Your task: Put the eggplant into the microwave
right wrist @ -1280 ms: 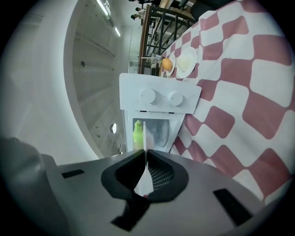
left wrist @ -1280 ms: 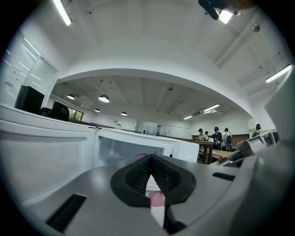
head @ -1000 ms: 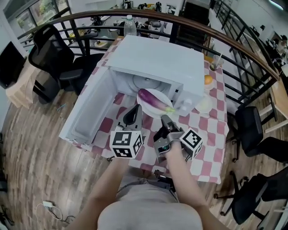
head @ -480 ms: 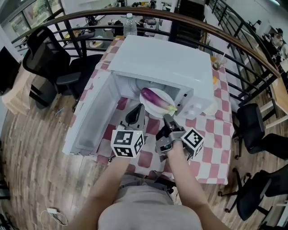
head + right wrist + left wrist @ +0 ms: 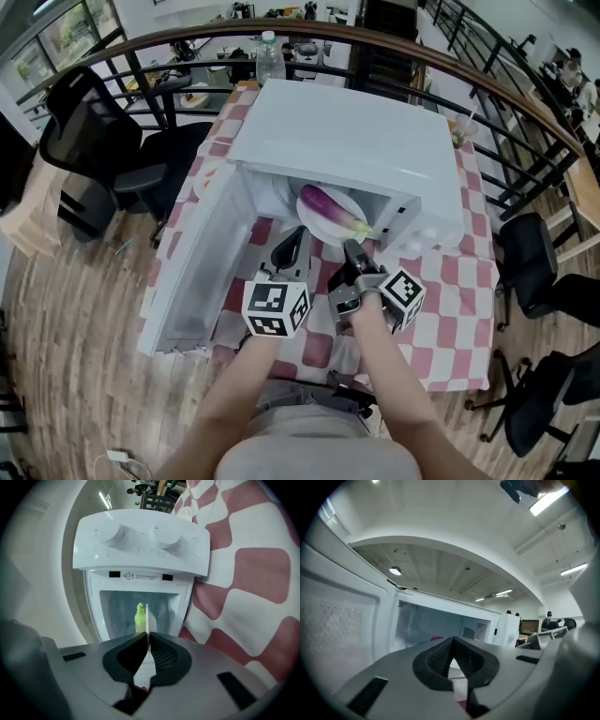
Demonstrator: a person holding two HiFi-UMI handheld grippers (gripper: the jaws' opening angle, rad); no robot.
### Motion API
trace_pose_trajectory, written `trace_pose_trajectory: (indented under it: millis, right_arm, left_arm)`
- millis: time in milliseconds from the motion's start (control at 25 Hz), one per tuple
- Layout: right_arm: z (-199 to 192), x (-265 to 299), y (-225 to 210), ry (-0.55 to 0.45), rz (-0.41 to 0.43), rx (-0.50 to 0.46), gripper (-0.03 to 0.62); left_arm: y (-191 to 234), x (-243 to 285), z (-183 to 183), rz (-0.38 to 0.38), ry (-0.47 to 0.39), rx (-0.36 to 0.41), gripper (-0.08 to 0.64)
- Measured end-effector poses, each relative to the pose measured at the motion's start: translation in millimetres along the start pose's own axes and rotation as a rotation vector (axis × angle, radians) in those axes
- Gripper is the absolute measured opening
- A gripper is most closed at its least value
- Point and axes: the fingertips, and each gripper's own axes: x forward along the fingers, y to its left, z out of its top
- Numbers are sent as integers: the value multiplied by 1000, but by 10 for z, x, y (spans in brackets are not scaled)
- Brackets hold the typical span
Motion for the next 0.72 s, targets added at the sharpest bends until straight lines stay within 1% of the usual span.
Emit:
trace_pose_trajectory:
  millis: [120,440,720]
  right_arm:
    - [18,119,-57,-10,-6,0,35]
    - [28,352,-259,-26,-37,-7,35]
    - [29,539,-331,-53,-61,-7,35]
  left_arm:
    - [51,56,-33,-3,-1,8,5]
    - [148,120,-194,-11,13,-3,5]
    - [233,130,-308,-28,34,-19,5]
